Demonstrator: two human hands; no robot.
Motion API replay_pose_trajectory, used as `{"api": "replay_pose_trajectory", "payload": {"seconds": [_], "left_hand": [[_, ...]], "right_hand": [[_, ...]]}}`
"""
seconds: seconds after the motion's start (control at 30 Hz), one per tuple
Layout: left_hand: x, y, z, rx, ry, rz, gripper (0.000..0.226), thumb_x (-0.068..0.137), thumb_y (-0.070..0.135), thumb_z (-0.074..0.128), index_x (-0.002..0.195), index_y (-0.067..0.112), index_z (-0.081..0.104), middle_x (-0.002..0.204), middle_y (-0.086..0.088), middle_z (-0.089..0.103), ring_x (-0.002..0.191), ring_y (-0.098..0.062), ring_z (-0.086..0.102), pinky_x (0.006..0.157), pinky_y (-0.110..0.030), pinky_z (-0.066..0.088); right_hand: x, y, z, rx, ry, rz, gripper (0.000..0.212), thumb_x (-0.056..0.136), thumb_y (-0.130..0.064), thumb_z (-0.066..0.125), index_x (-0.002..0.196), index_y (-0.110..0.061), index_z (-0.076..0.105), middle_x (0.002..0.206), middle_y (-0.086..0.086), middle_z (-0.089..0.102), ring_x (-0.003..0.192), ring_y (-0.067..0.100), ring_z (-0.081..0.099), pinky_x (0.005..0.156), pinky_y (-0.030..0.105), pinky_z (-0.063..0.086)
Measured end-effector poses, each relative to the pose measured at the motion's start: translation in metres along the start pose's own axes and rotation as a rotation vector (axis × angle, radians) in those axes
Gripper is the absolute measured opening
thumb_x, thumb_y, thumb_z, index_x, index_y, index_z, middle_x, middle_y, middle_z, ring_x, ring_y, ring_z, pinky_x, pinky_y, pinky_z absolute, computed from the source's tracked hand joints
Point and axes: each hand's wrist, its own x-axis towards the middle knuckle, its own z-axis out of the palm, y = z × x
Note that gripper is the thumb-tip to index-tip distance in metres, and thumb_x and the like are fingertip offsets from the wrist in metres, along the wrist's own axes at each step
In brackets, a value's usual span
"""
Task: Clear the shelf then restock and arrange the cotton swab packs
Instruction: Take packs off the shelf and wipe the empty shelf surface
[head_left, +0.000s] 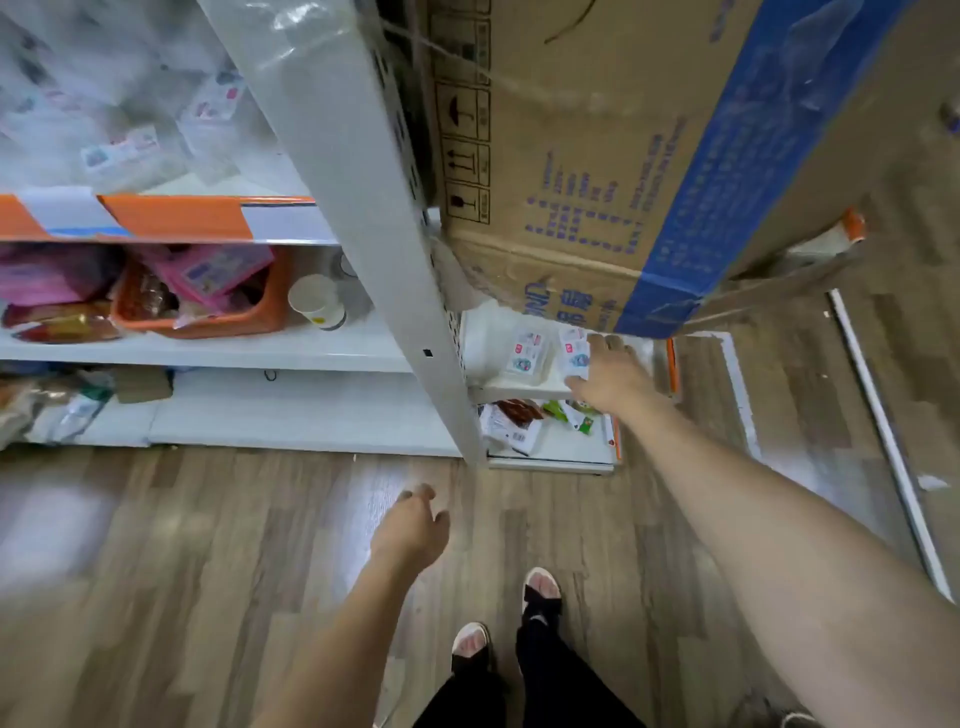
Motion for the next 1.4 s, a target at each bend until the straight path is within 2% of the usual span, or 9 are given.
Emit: {"api": "replay_pose_trajectory", "payload": {"seconds": [0.1, 0.23, 0.53, 0.77, 1.0, 1.2, 1.3, 1.4], "left_hand": [[0.002, 0.004, 0.005, -0.021, 0.055, -0.062, 0.045, 0.096, 0.029, 0.043, 0.138, 0.014, 0.037, 0.138, -0.008, 0.043, 0.116, -0.026, 0.052, 0.091, -0.034, 0.043], [0.008, 0.018, 0.010, -0.034, 0.073, -0.055, 0.045, 0.097, 0.028, 0.043, 0.139, 0.014, 0.036, 0.140, -0.007, 0.040, 0.118, -0.026, 0.051, 0.092, -0.034, 0.043], [0.033, 0.057, 0.008, 0.082, 0.104, -0.021, 0.042, 0.096, 0.025, 0.041, 0.136, 0.013, 0.035, 0.137, -0.008, 0.041, 0.120, -0.028, 0.046, 0.093, -0.039, 0.043], [0.064, 0.128, -0.004, 0.148, 0.234, 0.129, 0.045, 0.096, 0.029, 0.046, 0.134, 0.009, 0.031, 0.135, -0.011, 0.038, 0.123, -0.030, 0.040, 0.096, -0.040, 0.038], [0.102, 0.164, -0.022, 0.189, 0.364, 0.162, 0.070, 0.091, 0.043, 0.052, 0.140, 0.003, 0.023, 0.137, -0.017, 0.033, 0.125, -0.032, 0.035, 0.098, -0.040, 0.036], [0.122, 0.175, -0.026, 0.321, 0.462, 0.155, 0.085, 0.086, 0.057, 0.054, 0.141, 0.000, 0.023, 0.140, -0.018, 0.030, 0.127, -0.030, 0.032, 0.102, -0.037, 0.034], [0.132, 0.176, -0.028, 0.353, 0.415, 0.198, 0.087, 0.085, 0.057, 0.054, 0.141, -0.001, 0.022, 0.140, -0.016, 0.031, 0.129, -0.029, 0.029, 0.105, -0.037, 0.029], [0.136, 0.176, -0.026, 0.335, 0.368, 0.221, 0.083, 0.088, 0.049, 0.056, 0.143, -0.002, 0.020, 0.141, -0.016, 0.033, 0.131, -0.030, 0.031, 0.109, -0.038, 0.027]], "right_hand": [[0.008, -0.006, 0.004, 0.044, 0.025, 0.057, 0.075, 0.093, -0.044, 0.052, 0.147, -0.006, 0.016, 0.150, 0.017, 0.024, 0.133, 0.032, 0.031, 0.105, 0.040, 0.033], [0.013, -0.011, 0.016, 0.026, 0.063, 0.063, 0.074, 0.094, -0.041, 0.052, 0.147, -0.007, 0.014, 0.152, 0.016, 0.021, 0.136, 0.031, 0.026, 0.106, 0.039, 0.031], [0.021, -0.007, 0.029, 0.149, 0.135, 0.048, 0.052, 0.091, -0.022, 0.054, 0.136, -0.003, 0.035, 0.138, 0.018, 0.038, 0.123, 0.030, 0.038, 0.101, 0.036, 0.034], [-0.002, 0.009, 0.039, 0.193, 0.231, 0.048, 0.072, 0.084, -0.018, 0.067, 0.141, -0.005, 0.025, 0.139, 0.018, 0.035, 0.122, 0.031, 0.040, 0.102, 0.035, 0.033], [-0.033, 0.041, 0.050, 0.089, 0.195, 0.059, 0.091, 0.082, -0.019, 0.067, 0.147, -0.002, 0.006, 0.139, 0.015, 0.029, 0.124, 0.028, 0.035, 0.102, 0.030, 0.028], [-0.045, 0.053, 0.062, 0.139, 0.156, 0.084, 0.095, 0.081, -0.018, 0.070, 0.148, -0.005, 0.005, 0.141, 0.013, 0.027, 0.130, 0.026, 0.030, 0.104, 0.032, 0.031], [-0.049, 0.058, 0.067, 0.178, 0.156, 0.092, 0.090, 0.080, -0.015, 0.072, 0.146, -0.008, 0.012, 0.141, 0.011, 0.028, 0.128, 0.025, 0.032, 0.100, 0.032, 0.036], [-0.050, 0.060, 0.072, 0.225, 0.152, 0.096, 0.087, 0.076, -0.009, 0.073, 0.143, -0.010, 0.019, 0.137, 0.012, 0.031, 0.124, 0.025, 0.036, 0.096, 0.035, 0.042]]}}
